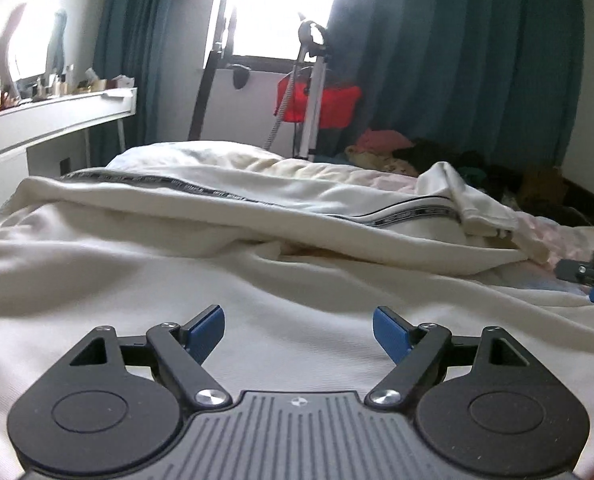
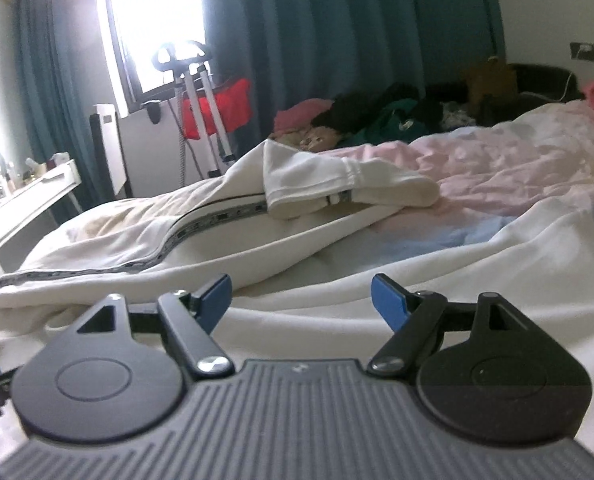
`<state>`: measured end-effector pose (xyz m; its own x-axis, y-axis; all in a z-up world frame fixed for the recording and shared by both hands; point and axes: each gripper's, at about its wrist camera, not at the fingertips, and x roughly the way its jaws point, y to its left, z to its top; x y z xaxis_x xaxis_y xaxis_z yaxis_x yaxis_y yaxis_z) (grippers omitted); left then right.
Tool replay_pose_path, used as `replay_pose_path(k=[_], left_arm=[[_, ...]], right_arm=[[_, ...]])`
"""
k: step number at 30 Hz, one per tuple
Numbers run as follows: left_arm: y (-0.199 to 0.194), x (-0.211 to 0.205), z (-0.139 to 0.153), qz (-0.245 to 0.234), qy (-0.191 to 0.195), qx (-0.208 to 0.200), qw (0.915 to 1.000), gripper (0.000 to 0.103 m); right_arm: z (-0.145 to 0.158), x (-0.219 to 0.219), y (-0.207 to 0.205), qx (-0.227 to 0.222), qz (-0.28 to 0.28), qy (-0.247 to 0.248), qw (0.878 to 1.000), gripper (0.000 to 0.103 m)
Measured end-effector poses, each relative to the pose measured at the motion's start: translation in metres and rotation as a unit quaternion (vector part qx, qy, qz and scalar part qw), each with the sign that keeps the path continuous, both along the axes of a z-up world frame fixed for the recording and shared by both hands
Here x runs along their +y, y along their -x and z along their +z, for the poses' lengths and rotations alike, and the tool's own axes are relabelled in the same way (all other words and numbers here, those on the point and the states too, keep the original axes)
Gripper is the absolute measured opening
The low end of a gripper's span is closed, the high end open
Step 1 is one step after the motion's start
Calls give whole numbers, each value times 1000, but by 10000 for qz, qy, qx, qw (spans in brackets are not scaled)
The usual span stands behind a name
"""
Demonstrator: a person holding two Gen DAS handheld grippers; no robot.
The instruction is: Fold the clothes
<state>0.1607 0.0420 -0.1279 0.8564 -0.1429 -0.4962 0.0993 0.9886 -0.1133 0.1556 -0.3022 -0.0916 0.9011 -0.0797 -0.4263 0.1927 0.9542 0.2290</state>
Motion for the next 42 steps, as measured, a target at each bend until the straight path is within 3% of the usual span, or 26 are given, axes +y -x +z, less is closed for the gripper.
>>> replay_pose_path(k=[9, 12, 14, 17, 32, 37, 42], left_arm=[[-18, 2, -35, 213, -167, 306, 9992, 85], [-13, -7, -40, 215, -427, 123, 9988, 89], [-12, -10, -43, 203, -521, 62, 9984, 90], [-12, -6, -45, 200, -408, 51, 9990, 91], [-15, -9, -50, 147, -549, 3, 9984, 100], [-15, -6, -50, 123, -522, -1, 9986, 101], [-15, -10, -52, 127, -591, -2, 9982, 103]], right_arm=[[-8, -14, -17, 21, 103, -413, 9991, 76], [-14, -26, -32, 117, 52, -553, 9984, 71], [-20, -34, -45, 255, -30, -628, 9977, 59], [-31, -47, -65, 385, -164, -785, 9960, 56], [-46, -85, -139, 716, -71, -658, 9952, 57], [-36, -102, -166, 585, 464, -1369, 9878, 57], [-39, -121, -190, 415, 999, -2379, 9652, 56]])
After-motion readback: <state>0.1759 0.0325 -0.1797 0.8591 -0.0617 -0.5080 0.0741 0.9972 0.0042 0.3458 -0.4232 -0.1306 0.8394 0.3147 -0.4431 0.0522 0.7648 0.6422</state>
